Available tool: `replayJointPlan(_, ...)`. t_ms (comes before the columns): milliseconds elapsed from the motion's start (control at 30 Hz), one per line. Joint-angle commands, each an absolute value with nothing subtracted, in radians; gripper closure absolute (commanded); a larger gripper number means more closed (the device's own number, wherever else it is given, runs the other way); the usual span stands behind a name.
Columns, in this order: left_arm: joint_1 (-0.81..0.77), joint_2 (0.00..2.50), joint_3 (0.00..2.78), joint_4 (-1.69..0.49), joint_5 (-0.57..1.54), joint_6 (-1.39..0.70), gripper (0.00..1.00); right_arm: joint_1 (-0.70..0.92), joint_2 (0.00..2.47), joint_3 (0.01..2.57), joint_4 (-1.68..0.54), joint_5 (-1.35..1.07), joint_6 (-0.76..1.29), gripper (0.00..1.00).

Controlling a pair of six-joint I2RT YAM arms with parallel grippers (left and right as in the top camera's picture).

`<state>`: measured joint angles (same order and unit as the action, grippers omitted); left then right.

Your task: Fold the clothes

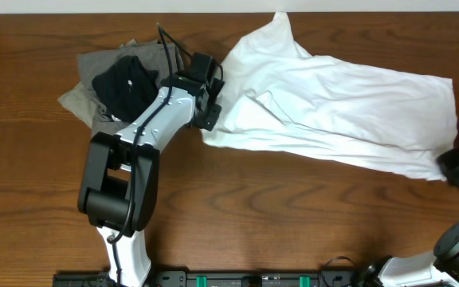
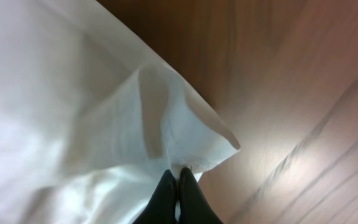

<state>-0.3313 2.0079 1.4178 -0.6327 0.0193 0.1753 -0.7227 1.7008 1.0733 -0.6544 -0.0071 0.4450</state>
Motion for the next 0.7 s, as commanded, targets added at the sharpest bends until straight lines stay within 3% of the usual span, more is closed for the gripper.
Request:
replayJointPlan(0, -0.312, 2.020, 1.410, -0.640, 0.012, 0.154, 0.94, -0.735, 1.698, 1.161, -0.658, -0.004, 0.376, 0.98)
replayJointPlan(200, -0.305, 2.018, 1.410, -0.646, 0.041, 0.109, 0.94, -0.733, 1.699, 1.188, -0.722, 0.027, 0.330, 0.94)
replayJointPlan(233, -0.305, 2.015, 1.411, -0.652, 0.072, 0.109, 0.91, -0.733, 1.699, 1.183, -0.739, 0.052, 0.349, 0.89)
replayJointPlan(267, -0.305, 2.013, 1.411, -0.658, 0.103, 0.105, 0.83, -0.733, 1.699, 1.180, -0.751, 0.075, 0.369, 0.75)
replayJointPlan(367, -0.306, 2.000, 1.411, -0.686, 0.216, 0.097, 0.57, -0.735, 1.698, 1.181, -0.748, 0.111, 0.392, 0.70)
replayJointPlan(500, -0.313, 1.995, 1.411, -0.709, 0.351, 0.095, 0.51, -0.732, 1.699, 1.183, -0.728, 0.009, 0.361, 0.62)
replayJointPlan(667, -0.342, 1.996, 1.411, -0.663, 0.374, 0.095, 0.46, -0.707, 1.704, 1.182, -0.676, -0.159, 0.290, 0.48)
